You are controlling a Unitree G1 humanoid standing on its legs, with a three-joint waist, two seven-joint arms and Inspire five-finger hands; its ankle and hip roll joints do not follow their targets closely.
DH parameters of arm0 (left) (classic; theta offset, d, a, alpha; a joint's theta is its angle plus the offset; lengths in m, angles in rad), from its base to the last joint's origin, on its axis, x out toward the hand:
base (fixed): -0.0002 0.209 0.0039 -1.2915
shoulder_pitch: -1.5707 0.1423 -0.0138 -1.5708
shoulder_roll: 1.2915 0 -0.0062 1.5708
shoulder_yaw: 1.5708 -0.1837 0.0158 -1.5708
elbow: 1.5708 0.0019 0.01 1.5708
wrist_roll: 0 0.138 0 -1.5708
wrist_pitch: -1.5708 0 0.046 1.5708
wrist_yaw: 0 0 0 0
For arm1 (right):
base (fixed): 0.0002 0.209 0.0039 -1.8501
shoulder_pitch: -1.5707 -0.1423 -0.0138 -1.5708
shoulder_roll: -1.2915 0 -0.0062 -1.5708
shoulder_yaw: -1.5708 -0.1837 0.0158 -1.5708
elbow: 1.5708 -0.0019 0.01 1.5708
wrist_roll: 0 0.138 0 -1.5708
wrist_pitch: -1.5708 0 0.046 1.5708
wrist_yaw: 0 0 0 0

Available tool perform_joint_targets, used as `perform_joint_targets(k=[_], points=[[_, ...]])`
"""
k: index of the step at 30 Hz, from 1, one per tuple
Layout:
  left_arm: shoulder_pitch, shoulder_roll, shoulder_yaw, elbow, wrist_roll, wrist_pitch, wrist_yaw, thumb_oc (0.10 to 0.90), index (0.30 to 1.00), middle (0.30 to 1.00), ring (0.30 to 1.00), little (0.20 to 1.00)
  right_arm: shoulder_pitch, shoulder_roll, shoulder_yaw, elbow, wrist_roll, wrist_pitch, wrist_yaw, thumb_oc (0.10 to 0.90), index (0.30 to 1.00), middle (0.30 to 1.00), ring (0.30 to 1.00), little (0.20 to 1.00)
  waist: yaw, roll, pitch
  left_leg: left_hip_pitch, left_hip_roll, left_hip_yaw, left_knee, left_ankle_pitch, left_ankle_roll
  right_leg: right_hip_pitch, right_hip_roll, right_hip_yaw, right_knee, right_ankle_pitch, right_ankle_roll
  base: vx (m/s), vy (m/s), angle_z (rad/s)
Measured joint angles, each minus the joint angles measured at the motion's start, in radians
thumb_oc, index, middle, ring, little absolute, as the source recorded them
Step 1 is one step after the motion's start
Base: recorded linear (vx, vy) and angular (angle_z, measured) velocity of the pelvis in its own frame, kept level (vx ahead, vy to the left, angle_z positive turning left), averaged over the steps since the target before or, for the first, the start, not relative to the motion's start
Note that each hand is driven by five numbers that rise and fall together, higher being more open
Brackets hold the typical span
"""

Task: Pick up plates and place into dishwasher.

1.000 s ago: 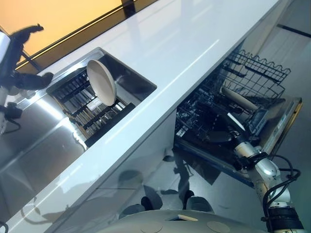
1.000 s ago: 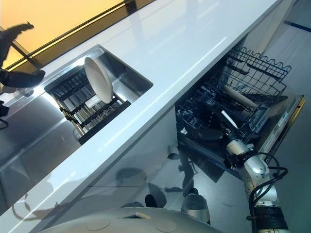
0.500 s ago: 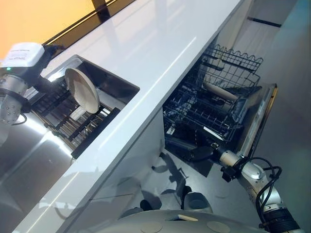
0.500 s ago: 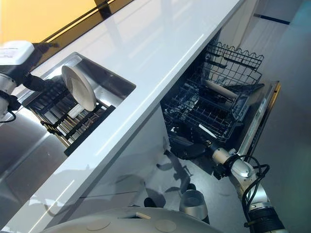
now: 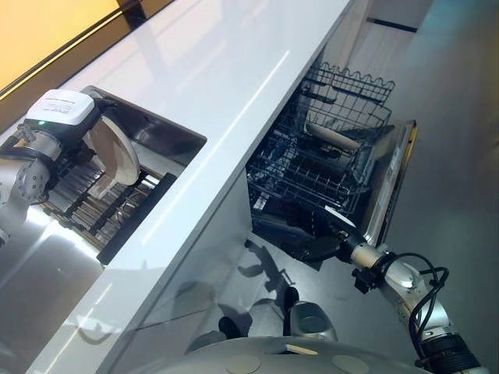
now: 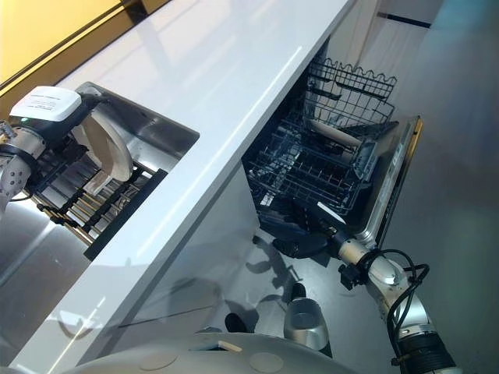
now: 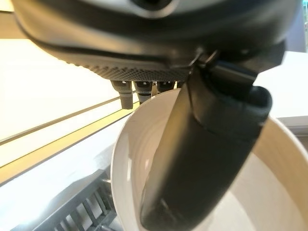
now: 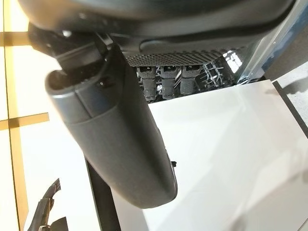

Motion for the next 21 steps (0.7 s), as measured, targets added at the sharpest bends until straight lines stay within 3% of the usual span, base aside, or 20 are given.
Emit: perform_joint_targets(k=[9, 10, 11, 12, 18, 21], points=[[-0.046, -0.007, -0.029, 0.101, 0.092, 0.015, 0.002, 0.8, 0.9, 0.9, 0.9, 0.9, 0.015, -0.024, -0.001, 0.0, 0.0, 0.0, -0.004, 0.8, 0.9, 0.9, 0.9, 0.9, -0.033, -0.001, 0.011, 0.011, -0.002, 0.017, 0.0, -0.006, 0.0, 0.0, 0.001, 0.01, 0.001, 0.002, 0.002, 0.02, 0.022, -0.05], [-0.052, -0.011, -0.031, 0.111, 0.11, 0.016, 0.001, 0.303, 0.474, 0.474, 0.474, 0.403, 0.019, -0.027, -0.001, -0.001, 0.0, 0.0, -0.005, 0.8, 0.9, 0.9, 0.9, 0.9, -0.032, 0.0, 0.014, 0.015, -0.002, 0.015, 0.002, -0.012, -0.001, 0.0, 0.004, 0.02, 0.001, 0.005, 0.002, 0.08, 0.056, -0.21], [-0.055, -0.012, -0.034, 0.116, 0.122, 0.017, 0.0, 0.171, 0.361, 0.361, 0.361, 0.271, 0.022, -0.03, -0.001, -0.004, 0.0, 0.0, -0.005, 0.8, 0.9, 0.9, 0.9, 0.9, -0.031, 0.0, 0.015, 0.016, -0.001, 0.015, 0.006, -0.018, -0.002, -0.001, 0.006, 0.022, 0.0, 0.005, 0.002, 0.08, 0.052, -0.27], [-0.059, -0.013, -0.035, 0.128, 0.148, 0.018, -0.003, 0.1, 0.3, 0.3, 0.3, 0.2, 0.027, -0.033, -0.002, -0.005, 0.0, 0.0, -0.004, 0.8, 0.9, 0.9, 0.9, 0.9, -0.033, 0.001, 0.016, 0.018, -0.002, 0.016, 0.009, -0.024, -0.001, -0.002, 0.007, 0.026, -0.002, 0.009, 0.003, 0.07, 0.049, -0.26], [-0.117, -0.016, -0.083, 0.174, 0.263, 0.007, -0.059, 0.1, 0.3, 0.3, 0.3, 0.2, 0.04, -0.049, -0.002, -0.01, 0.001, 0.0, -0.007, 0.8, 0.9, 0.9, 0.9, 0.9, -0.05, 0.008, 0.021, 0.017, -0.009, 0.021, 0.015, -0.034, 0.002, -0.019, 0.001, 0.03, -0.001, 0.021, 0.002, -0.02, 0.007, -0.18], [-0.131, -0.017, -0.116, 0.163, 0.302, -0.035, -0.069, 0.1, 0.3, 0.3, 0.3, 0.2, 0.04, -0.058, -0.002, -0.01, 0.001, 0.0, -0.007, 0.8, 0.9, 0.9, 0.9, 0.9, -0.059, 0.01, 0.022, 0.017, -0.008, 0.022, 0.013, -0.034, 0.002, -0.019, 0.002, 0.029, -0.003, 0.021, 0.002, -0.01, -0.008, -0.01]])
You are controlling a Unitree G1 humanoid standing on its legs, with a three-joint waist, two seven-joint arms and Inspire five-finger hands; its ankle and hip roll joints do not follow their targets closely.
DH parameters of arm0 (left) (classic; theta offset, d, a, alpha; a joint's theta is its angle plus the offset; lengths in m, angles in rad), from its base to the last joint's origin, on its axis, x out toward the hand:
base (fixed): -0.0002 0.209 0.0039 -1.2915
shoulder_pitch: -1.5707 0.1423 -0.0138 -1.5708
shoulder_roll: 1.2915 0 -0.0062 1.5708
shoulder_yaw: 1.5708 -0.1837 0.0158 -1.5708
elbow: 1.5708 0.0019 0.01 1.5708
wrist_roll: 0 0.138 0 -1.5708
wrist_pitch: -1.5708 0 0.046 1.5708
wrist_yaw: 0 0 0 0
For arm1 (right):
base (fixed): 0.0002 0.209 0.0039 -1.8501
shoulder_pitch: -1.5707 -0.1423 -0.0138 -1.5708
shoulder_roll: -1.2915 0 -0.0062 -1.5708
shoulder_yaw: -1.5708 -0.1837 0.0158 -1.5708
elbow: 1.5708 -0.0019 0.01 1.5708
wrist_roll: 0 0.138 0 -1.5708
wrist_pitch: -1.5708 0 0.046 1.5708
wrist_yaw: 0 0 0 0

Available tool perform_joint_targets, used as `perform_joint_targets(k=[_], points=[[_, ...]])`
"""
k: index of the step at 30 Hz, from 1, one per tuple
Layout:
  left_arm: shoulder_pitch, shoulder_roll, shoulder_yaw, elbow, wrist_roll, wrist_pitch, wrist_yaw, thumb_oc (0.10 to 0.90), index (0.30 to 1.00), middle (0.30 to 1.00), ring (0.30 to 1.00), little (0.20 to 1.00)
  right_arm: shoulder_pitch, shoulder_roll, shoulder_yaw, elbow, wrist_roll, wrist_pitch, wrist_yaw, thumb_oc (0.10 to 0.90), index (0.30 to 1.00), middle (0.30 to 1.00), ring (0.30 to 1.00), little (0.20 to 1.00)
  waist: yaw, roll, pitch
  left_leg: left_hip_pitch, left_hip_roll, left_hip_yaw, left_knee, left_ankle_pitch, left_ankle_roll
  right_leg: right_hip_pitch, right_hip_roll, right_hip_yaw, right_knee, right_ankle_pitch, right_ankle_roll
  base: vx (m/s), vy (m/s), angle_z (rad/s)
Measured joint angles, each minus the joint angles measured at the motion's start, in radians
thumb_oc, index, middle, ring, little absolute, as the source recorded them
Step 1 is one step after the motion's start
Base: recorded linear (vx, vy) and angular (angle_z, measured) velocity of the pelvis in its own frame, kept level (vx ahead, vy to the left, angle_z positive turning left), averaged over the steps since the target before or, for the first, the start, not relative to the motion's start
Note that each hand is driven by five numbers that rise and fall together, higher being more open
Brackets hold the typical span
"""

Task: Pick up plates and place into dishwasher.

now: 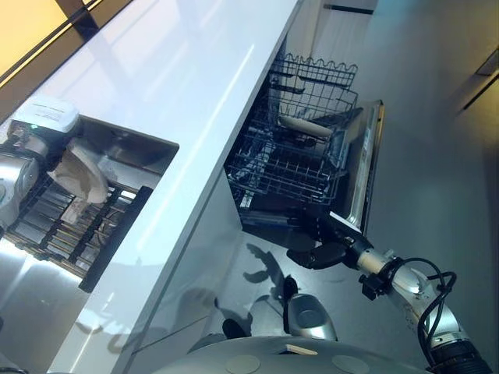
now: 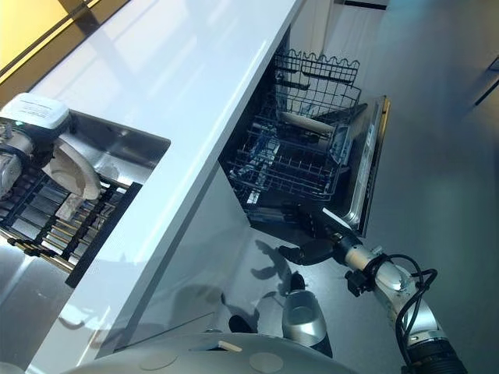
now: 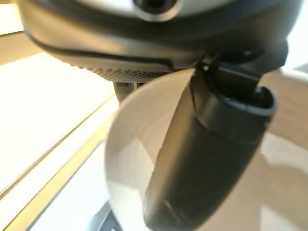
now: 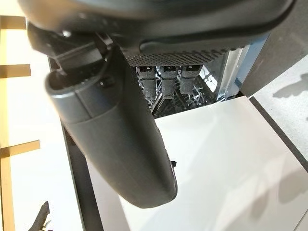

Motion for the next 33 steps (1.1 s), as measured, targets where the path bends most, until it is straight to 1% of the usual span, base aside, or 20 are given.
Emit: perform_joint_targets(k=[2, 6, 11, 12, 15, 19, 20, 22, 24, 27, 28, 31, 33], points=[[-0.012, 0.0, -0.021, 0.003, 0.01, -0.014, -0.003, 0.1, 0.3, 0.3, 0.3, 0.2, 0.0, -0.006, 0.0, -0.006, 0.0, 0.0, -0.001, 0.8, 0.9, 0.9, 0.9, 0.9, 0.004, 0.004, 0.003, -0.001, 0.004, 0.002, 0.009, -0.005, -0.002, 0.001, 0.001, -0.005, -0.001, 0.003, -0.004, -0.05, -0.032, -0.05], [-0.027, 0.0, -0.033, -0.016, 0.001, -0.046, 0.005, 0.1, 0.3, 0.3, 0.3, 0.2, -0.002, -0.011, 0.002, -0.015, 0.0, -0.001, -0.014, 0.8, 0.9, 0.9, 0.9, 0.9, 0.011, 0.013, 0.009, -0.005, 0.006, -0.008, 0.011, -0.006, -0.003, 0.003, 0.001, -0.016, -0.005, 0.004, -0.005, -0.11, -0.067, 0.04], [-0.027, 0.008, -0.031, -0.073, -0.031, -0.079, 0.016, 0.1, 0.3, 0.3, 0.3, 0.2, -0.002, -0.011, 0.001, -0.015, 0.0, -0.005, -0.015, 0.8, 0.9, 0.9, 0.9, 0.9, 0.038, 0.016, 0.011, -0.006, 0.007, -0.024, 0.011, -0.006, -0.003, 0.015, -0.001, -0.032, -0.015, 0.004, -0.005, -0.05, -0.045, 0.08], [-0.02, 0.011, -0.026, -0.103, -0.031, -0.091, 0.025, 0.1, 0.3, 0.3, 0.3, 0.2, -0.003, -0.016, 0.001, -0.015, 0.0, -0.011, -0.014, 0.8, 0.9, 0.9, 0.9, 0.9, 0.053, 0.016, 0.011, -0.005, 0.008, -0.028, 0.01, -0.006, -0.003, 0.02, -0.001, -0.036, -0.018, 0.004, -0.005, -0.06, -0.05, 0.12], [0.019, 0.013, 0.016, -0.165, -0.032, -0.105, 0.055, 0.1, 0.3, 0.3, 0.3, 0.2, -0.015, -0.034, 0.0, -0.018, 0.0, -0.028, -0.026, 0.8, 0.9, 0.9, 0.9, 0.9, 0.066, 0.017, 0.011, -0.007, 0.008, -0.047, 0.009, -0.006, -0.003, 0.036, -0.004, -0.058, -0.034, 0.005, -0.003, -0.06, -0.055, 0.19], [0.141, 0.014, 0.142, -0.261, -0.076, -0.101, 0.106, 0.1, 0.3, 0.3, 0.3, 0.2, -0.046, -0.048, -0.053, -0.043, 0.001, -0.06, -0.103, 0.8, 0.9, 0.9, 0.9, 0.9, 0.094, 0.017, 0.011, -0.004, 0.01, -0.075, 0.005, -0.006, -0.003, 0.065, -0.004, -0.088, -0.06, 0.007, -0.001, -0.05, -0.06, 0.19], [0.158, 0.014, 0.159, -0.27, -0.082, -0.101, 0.11, 0.1, 0.3, 0.3, 0.3, 0.2, -0.051, -0.048, -0.063, -0.048, 0.001, -0.062, -0.113, 0.8, 0.9, 0.9, 0.9, 0.9, 0.098, 0.017, 0.011, -0.003, 0.01, -0.078, 0.005, -0.006, -0.003, 0.069, -0.004, -0.09, -0.063, 0.007, 0.0, -0.05, -0.061, 0.18], [0.248, 0.013, 0.248, -0.311, -0.118, -0.096, 0.142, 0.1, 0.3, 0.3, 0.3, 0.2, -0.076, -0.048, -0.109, -0.075, 0.004, -0.088, -0.163, 0.8, 0.9, 0.9, 0.9, 0.9, 0.114, 0.017, 0.011, -0.005, 0.012, -0.091, 0.003, -0.005, -0.003, 0.078, -0.004, -0.103, -0.072, 0.008, 0.001, -0.06, -0.076, 0.17], [0.338, 0.002, 0.333, -0.335, -0.157, -0.094, 0.186, 0.1, 0.3, 0.3, 0.3, 0.2, -0.101, -0.045, -0.152, -0.093, 0.004, -0.121, -0.209, 0.8, 0.9, 0.9, 0.9, 0.9, 0.12, 0.017, 0.011, -0.005, 0.018, -0.114, 0.002, -0.005, -0.004, 0.097, -0.004, -0.119, -0.087, 0.009, 0.002, -0.04, -0.065, 0.29], [0.436, -0.049, 0.452, -0.366, -0.202, -0.082, 0.237, 0.1, 0.3, 0.3, 0.3, 0.2, -0.129, -0.042, -0.208, -0.113, 0.003, -0.165, -0.276, 0.8, 0.9, 0.9, 0.9, 0.9, 0.151, 0.018, 0.011, -0.007, 0.021, -0.143, 0.002, -0.004, -0.006, 0.119, -0.005, -0.142, -0.104, 0.009, 0.003, -0.03, -0.069, 0.3], [0.45, -0.055, 0.468, -0.366, -0.204, -0.082, 0.241, 0.1, 0.3, 0.3, 0.3, 0.2, -0.136, -0.039, -0.216, -0.113, 0.002, -0.167, -0.283, 0.8, 0.9, 0.9, 0.9, 0.9, 0.158, 0.018, 0.011, -0.007, 0.022, -0.148, 0.003, -0.004, -0.006, 0.122, -0.005, -0.143, -0.106, 0.009, 0.003, -0.02, -0.058, 0.24], [0.55, -0.095, 0.565, -0.38, -0.22, -0.081, 0.268, 0.1, 0.3, 0.3, 0.3, 0.2, -0.147, -0.034, -0.248, -0.124, -0.003, -0.185, -0.333, 0.8, 0.9, 0.9, 0.9, 0.9, 0.182, 0.018, 0.01, -0.008, 0.022, -0.183, 0.004, -0.002, -0.008, 0.149, -0.004, -0.153, -0.13, 0.009, 0.003, -0.02, -0.071, 0.32], [0.598, -0.134, 0.618, -0.396, -0.247, -0.081, 0.287, 0.1, 0.3, 0.3, 0.3, 0.2, -0.146, -0.025, -0.267, -0.126, -0.031, -0.198, -0.373, 0.8, 0.9, 0.9, 0.9, 0.9, 0.207, 0.019, 0.009, -0.008, 0.023, -0.201, 0.004, -0.001, -0.01, 0.164, -0.004, -0.167, -0.14, 0.008, 0.004, 0.0, -0.065, 0.31]])
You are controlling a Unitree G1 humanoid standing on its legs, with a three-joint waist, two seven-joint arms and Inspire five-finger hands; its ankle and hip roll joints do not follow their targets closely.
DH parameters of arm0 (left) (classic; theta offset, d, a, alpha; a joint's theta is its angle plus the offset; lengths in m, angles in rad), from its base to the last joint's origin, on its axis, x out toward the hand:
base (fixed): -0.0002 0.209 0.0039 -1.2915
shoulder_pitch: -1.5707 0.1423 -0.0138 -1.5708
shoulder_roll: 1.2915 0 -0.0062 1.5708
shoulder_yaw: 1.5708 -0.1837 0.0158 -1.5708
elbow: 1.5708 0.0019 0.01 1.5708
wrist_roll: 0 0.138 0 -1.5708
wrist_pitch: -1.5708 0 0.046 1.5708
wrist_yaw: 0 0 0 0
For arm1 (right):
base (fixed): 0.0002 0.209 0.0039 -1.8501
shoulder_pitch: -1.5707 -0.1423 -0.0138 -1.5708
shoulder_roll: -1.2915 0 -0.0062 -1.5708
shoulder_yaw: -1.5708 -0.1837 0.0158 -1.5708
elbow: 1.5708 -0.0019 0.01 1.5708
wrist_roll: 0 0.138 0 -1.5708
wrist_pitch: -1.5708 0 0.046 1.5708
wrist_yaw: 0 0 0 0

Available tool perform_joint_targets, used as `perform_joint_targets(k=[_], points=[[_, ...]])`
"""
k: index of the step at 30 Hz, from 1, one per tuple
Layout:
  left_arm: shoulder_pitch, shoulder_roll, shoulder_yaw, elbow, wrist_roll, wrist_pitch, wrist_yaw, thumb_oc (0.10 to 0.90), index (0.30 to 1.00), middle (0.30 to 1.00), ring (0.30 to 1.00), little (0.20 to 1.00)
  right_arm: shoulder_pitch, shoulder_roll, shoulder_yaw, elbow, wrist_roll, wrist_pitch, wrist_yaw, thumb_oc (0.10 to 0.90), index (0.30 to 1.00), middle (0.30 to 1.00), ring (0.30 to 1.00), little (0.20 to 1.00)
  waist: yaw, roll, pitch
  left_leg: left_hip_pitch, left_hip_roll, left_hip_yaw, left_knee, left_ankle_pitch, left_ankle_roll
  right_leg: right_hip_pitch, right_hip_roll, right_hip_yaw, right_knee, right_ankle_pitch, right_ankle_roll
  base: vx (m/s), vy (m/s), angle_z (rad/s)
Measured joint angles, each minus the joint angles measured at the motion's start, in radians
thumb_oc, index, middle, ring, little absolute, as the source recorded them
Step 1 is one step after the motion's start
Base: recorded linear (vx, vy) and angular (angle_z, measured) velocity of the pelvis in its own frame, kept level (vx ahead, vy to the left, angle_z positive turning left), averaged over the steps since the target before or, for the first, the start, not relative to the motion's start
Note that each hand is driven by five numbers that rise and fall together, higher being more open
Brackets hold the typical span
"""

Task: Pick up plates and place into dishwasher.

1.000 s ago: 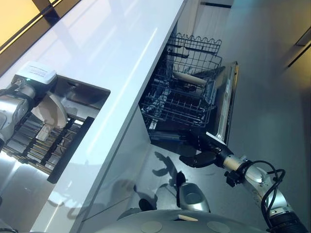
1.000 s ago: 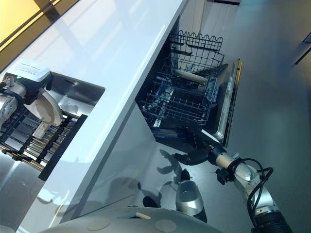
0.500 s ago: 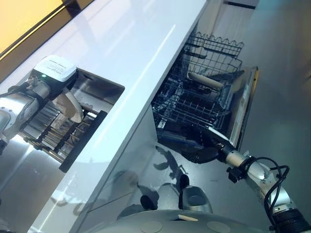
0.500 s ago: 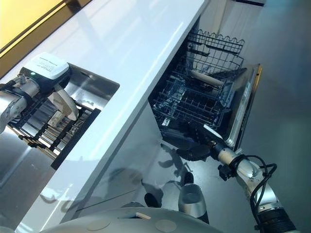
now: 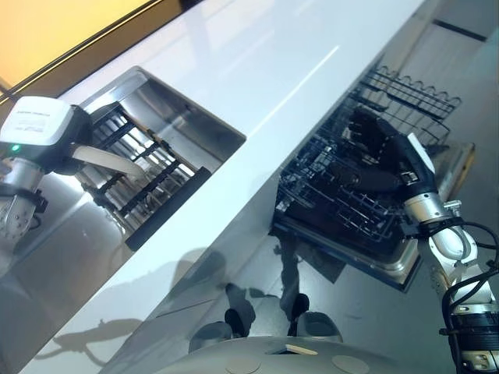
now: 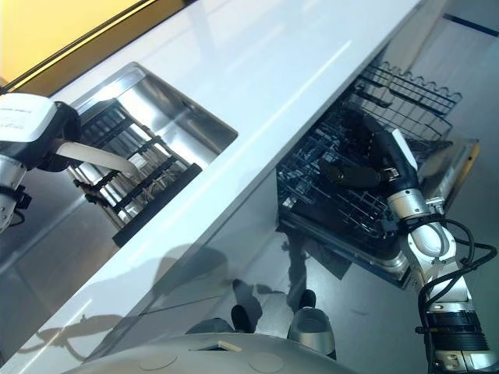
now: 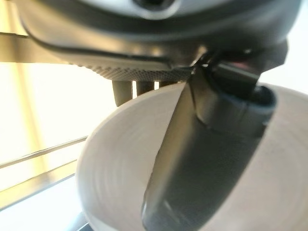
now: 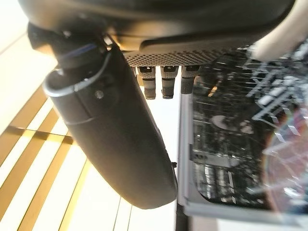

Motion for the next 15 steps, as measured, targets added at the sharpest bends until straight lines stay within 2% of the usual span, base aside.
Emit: perform_joint_targets(k=[5, 11, 15], points=[[0.041, -0.096, 0.092, -0.091, -0.11, -0.005, 0.045, 0.1, 0.3, 0.3, 0.3, 0.2, -0.001, 0.022, -0.007, -0.053, -0.08, -0.039, -0.057, 0.8, 0.9, 0.9, 0.9, 0.9, 0.033, -0.001, -0.002, -0.002, 0.0, -0.044, 0.001, 0.003, -0.001, 0.031, -0.001, -0.01, -0.019, -0.003, 0.004, 0.01, -0.05, 0.29], [0.027, -0.175, 0.098, -0.19, -0.221, -0.025, 0.067, 0.1, 0.3, 0.3, 0.3, 0.2, -0.083, 0.027, 0.017, -0.146, -0.182, -0.114, -0.052, 0.8, 0.9, 0.9, 0.9, 0.9, 0.055, -0.007, -0.009, -0.015, -0.001, -0.083, 0.006, 0.011, -0.002, 0.048, -0.002, -0.029, -0.031, -0.003, 0.004, 0.0, -0.031, 0.21], [-0.04, -0.235, 0.085, -0.241, -0.281, -0.031, 0.067, 0.1, 0.3, 0.3, 0.3, 0.2, -0.166, 0.02, 0.086, -0.176, -0.239, -0.119, -0.03, 0.8, 0.9, 0.9, 0.9, 0.9, 0.066, -0.015, -0.014, -0.022, -0.001, -0.101, 0.007, 0.022, -0.006, 0.052, -0.001, -0.035, -0.031, -0.003, 0.004, 0.01, -0.037, 0.14]])
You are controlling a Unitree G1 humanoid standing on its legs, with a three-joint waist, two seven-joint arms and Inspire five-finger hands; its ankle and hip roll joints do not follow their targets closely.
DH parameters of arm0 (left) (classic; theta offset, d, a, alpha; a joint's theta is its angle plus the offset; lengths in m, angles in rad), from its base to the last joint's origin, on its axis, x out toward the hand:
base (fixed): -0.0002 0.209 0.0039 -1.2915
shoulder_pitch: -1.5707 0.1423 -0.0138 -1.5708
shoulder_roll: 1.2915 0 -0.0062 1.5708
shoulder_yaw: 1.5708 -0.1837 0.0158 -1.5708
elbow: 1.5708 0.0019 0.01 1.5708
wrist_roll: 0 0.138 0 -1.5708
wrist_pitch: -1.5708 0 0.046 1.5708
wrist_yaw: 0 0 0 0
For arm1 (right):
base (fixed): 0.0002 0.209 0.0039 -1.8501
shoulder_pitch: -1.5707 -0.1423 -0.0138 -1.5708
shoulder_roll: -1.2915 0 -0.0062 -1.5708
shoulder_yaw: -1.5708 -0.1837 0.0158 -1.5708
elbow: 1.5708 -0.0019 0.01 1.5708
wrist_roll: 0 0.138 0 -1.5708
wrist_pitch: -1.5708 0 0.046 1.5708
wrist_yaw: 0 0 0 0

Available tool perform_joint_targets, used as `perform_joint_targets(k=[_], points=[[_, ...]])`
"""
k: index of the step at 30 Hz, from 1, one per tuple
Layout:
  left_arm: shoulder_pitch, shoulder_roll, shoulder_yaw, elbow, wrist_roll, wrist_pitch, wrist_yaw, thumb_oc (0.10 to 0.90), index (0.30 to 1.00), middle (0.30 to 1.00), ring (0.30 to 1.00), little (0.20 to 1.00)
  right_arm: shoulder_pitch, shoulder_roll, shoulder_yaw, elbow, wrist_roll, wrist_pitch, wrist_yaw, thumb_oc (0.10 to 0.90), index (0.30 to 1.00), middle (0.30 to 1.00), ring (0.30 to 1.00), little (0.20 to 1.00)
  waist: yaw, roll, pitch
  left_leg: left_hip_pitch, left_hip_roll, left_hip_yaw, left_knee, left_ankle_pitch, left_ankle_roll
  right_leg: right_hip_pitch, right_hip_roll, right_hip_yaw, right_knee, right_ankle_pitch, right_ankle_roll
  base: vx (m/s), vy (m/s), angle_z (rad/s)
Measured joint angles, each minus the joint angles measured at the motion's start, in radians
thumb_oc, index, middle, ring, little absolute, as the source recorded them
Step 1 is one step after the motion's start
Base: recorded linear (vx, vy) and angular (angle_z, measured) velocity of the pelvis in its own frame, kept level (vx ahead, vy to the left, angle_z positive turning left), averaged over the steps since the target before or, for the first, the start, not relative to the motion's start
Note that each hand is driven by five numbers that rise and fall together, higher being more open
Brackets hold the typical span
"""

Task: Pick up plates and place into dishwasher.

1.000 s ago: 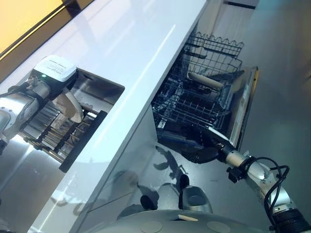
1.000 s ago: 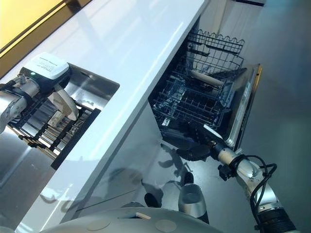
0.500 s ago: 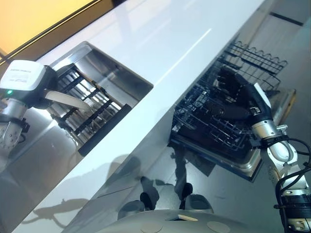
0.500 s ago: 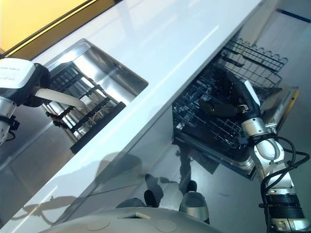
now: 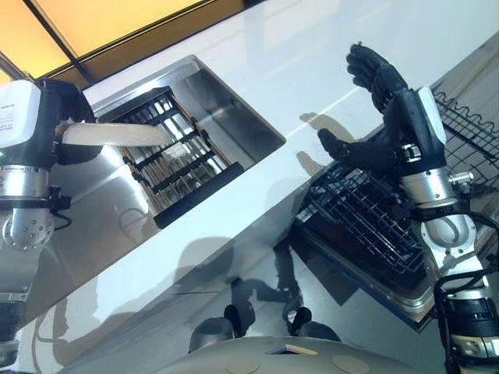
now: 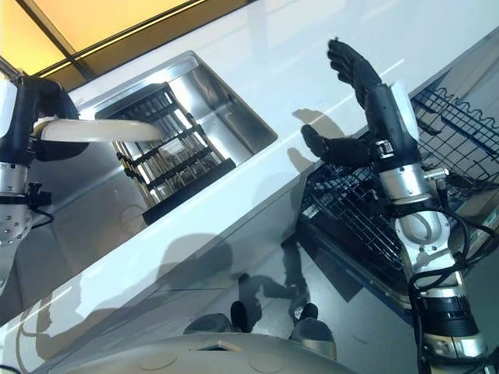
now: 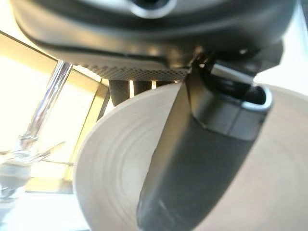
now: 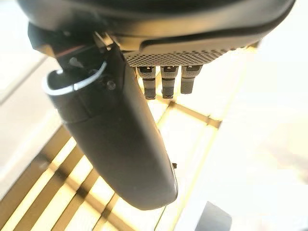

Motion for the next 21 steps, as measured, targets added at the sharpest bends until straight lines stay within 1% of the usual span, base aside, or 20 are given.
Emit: perform_joint_targets(k=[4, 7, 11, 13, 16, 21], points=[[-0.088, -0.022, -0.057, -0.036, -0.043, -0.001, 0.001, 0.1, 0.3, 0.3, 0.3, 0.2, -0.059, -0.001, 0.095, -0.003, -0.037, 0.0, 0.031, 0.8, 0.9, 0.9, 0.9, 0.9, 0.002, -0.007, -0.004, -0.012, 0.0, -0.006, -0.001, 0.017, 0.0, 0.002, 0.0, -0.013, 0.0, 0.0, 0.0, 0.01, -0.022, 0.19], [-0.145, -0.044, -0.118, -0.053, -0.074, 0.0, 0.001, 0.1, 0.3, 0.3, 0.3, 0.2, -0.087, -0.001, 0.149, -0.003, -0.055, 0.007, 0.039, 0.8, 0.9, 0.9, 0.9, 0.9, 0.0, -0.007, -0.004, -0.01, -0.001, -0.005, -0.001, 0.028, 0.004, 0.015, 0.003, -0.021, 0.0, -0.002, 0.004, 0.01, -0.013, 0.17], [-0.167, -0.072, -0.167, -0.077, -0.112, 0.0, 0.001, 0.1, 0.3, 0.3, 0.3, 0.2, -0.106, 0.0, 0.186, -0.003, -0.064, 0.017, 0.039, 0.8, 0.9, 0.9, 0.9, 0.9, 0.0, -0.008, -0.008, -0.01, -0.001, -0.005, -0.001, 0.034, 0.005, 0.016, 0.003, -0.02, 0.004, -0.003, 0.004, 0.01, -0.003, 0.05], [-0.169, -0.09, -0.192, -0.077, -0.118, 0.002, 0.0, 0.1, 0.3, 0.3, 0.3, 0.2, -0.106, 0.0, 0.205, -0.003, -0.064, 0.032, 0.039, 0.8, 0.9, 0.9, 0.9, 0.9, -0.001, -0.007, -0.021, -0.01, -0.001, -0.005, -0.001, 0.034, 0.005, 0.015, 0.003, -0.02, 0.005, -0.003, 0.004, 0.0, 0.0, 0.0], [-0.177, -0.11, -0.229, -0.077, -0.136, 0.003, -0.006, 0.1, 0.3, 0.3, 0.3, 0.2, -0.108, 0.001, 0.209, -0.003, -0.064, 0.035, 0.035, 0.8, 0.9, 0.9, 0.9, 0.9, -0.001, -0.008, -0.027, -0.01, -0.001, -0.005, -0.001, 0.035, 0.005, 0.016, 0.003, -0.02, 0.005, -0.003, 0.004, 0.0, 0.0, 0.0], [-0.19, -0.176, -0.282, -0.077, -0.164, 0.009, -0.048, 0.1, 0.3, 0.3, 0.3, 0.2, -0.125, 0.023, 0.236, -0.003, -0.064, 0.036, 0.002, 0.8, 0.9, 0.9, 0.9, 0.9, -0.003, -0.008, -0.028, -0.01, -0.002, -0.004, -0.001, 0.035, 0.005, 0.015, 0.003, -0.02, 0.005, -0.003, 0.004, 0.0, 0.0, 0.0]])
